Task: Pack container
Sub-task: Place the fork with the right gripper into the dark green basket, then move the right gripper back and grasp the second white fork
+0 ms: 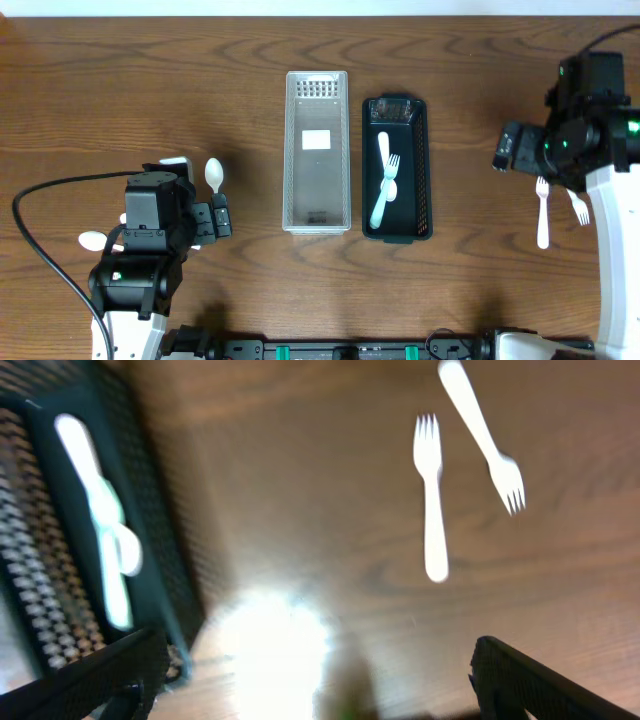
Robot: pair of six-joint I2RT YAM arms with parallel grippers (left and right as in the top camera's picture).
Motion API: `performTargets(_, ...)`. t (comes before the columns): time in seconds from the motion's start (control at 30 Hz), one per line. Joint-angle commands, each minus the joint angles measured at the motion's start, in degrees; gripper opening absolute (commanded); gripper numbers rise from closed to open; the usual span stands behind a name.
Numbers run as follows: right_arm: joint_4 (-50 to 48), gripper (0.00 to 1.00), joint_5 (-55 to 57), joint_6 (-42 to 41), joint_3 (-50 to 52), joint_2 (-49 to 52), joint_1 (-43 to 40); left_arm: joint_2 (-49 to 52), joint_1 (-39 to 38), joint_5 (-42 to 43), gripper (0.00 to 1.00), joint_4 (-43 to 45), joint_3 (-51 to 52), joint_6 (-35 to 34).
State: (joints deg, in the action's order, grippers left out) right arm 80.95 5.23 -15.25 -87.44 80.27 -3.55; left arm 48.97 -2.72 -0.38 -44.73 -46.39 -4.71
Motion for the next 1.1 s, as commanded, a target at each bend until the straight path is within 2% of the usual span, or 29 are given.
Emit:
performTargets(0.0, -0.8, 0.99, -2.3, 1.2, 8.2, -6.5, -2.3, 0.0, 0.2, 0.0, 0.98, -0.1, -0.8, -0.5)
performTargets(0.17, -7.3, 0.99, -5.3, 2.1, 25.0, -17.5, -7.2, 0.0, 0.2, 0.0, 0.98, -0.1, -0.8, -0.5)
performTargets(0.33, -16.5, 0.99, -10.5, 11.0, 33.6, -19.6, -15.0, 0.0, 0.2, 0.0, 0.98, 0.0, -0.8, -0.5)
performTargets(0.5, -23.0, 0.99, -13.9, 13.5, 33.5, -12.2, -20.8, 0.0, 0.2, 0.0, 0.98, -0.2, -0.8, -0.5)
performTargets(0.6, -26.7, 0.99, -14.5, 18.5, 33.0, -5.7, -22.1, 0.0, 0.2, 0.0, 0.98, -0.2, -0.8, -0.5)
performTargets(0.73, -28.5, 0.98, -14.1, 19.2, 30.0, 4.0, -22.7, 0.0, 0.2, 0.0, 0.98, -0.2, -0.8, -0.5)
performTargets(0.93, -25.9, 0.99, -4.0, 19.1, 20.2, 16.0, -22.7, 0.0, 0.2, 0.0, 0.98, -0.2, -0.8, -0.5)
performTargets(1.07, -23.9, 0.99, 0.7, 18.6, 13.2, 20.0, -22.7, 0.0, 0.2, 0.0, 0.98, -0.2, -0.8, -0.5)
